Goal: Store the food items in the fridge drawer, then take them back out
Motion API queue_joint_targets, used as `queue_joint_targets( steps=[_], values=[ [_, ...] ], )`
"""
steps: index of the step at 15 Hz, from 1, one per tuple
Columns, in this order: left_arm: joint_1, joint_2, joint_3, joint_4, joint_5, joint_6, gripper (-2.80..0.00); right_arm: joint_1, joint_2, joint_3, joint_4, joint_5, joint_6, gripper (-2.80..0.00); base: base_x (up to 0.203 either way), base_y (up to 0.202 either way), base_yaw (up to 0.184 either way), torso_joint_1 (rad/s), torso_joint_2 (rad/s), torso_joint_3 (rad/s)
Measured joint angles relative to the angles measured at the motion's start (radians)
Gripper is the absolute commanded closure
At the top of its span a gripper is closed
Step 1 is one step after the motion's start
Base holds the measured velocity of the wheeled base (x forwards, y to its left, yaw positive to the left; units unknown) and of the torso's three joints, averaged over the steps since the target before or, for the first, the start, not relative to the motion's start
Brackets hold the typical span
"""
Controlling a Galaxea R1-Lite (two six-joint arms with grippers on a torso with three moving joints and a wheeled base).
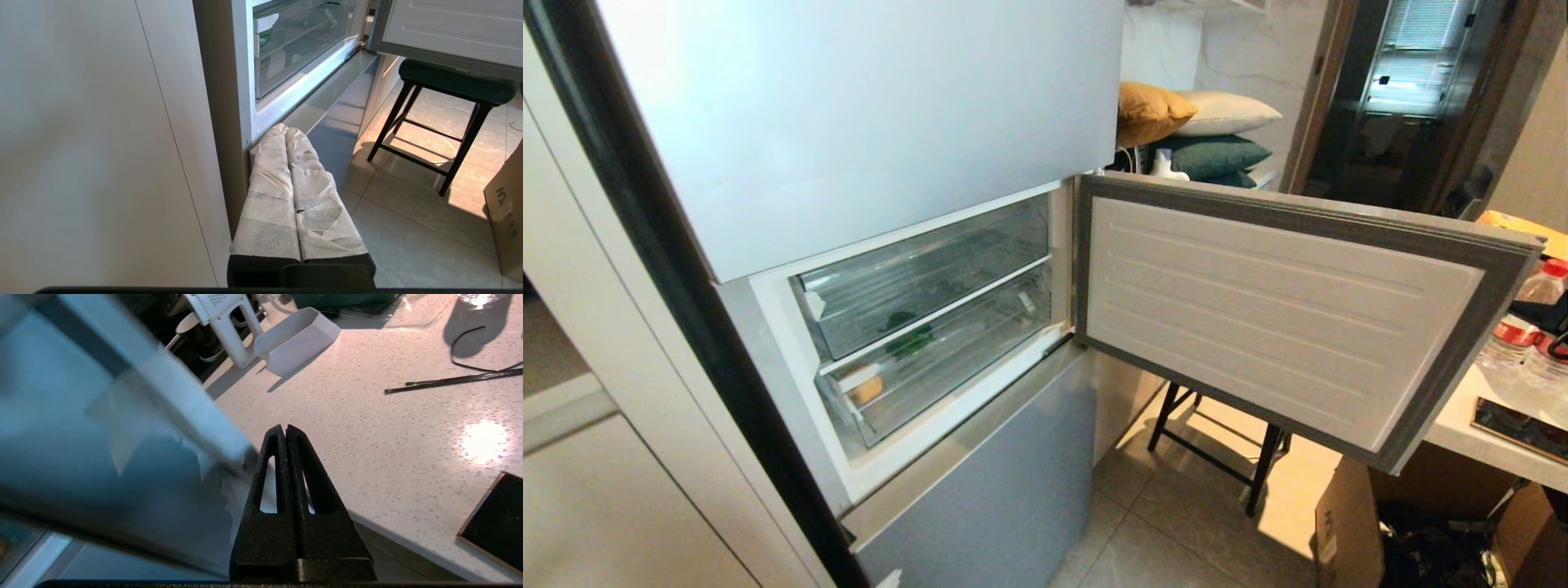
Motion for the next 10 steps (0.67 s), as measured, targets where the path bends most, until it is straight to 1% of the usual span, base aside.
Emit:
queue_joint_targets(
  steps=[3, 7, 10],
  values=[
    [0.0, 0.0, 0.0, 0.0, 0.0, 0.0, 0.0, 0.018, -0.057, 0.061, -0.002, 0.006, -0.002, 0.0, 0.0, 0.0, 0.0, 0.0, 0.0, 0.0],
    [0.0, 0.0, 0.0, 0.0, 0.0, 0.0, 0.0, 0.064, -0.142, 0.185, -0.052, 0.011, -0.003, 0.0, 0.0, 0.0, 0.0, 0.0, 0.0, 0.0],
    [0.0, 0.0, 0.0, 0.0, 0.0, 0.0, 0.0, 0.09, -0.227, 0.275, -0.057, 0.01, -0.005, 0.0, 0.0, 0.0, 0.0, 0.0, 0.0, 0.0]
  ],
)
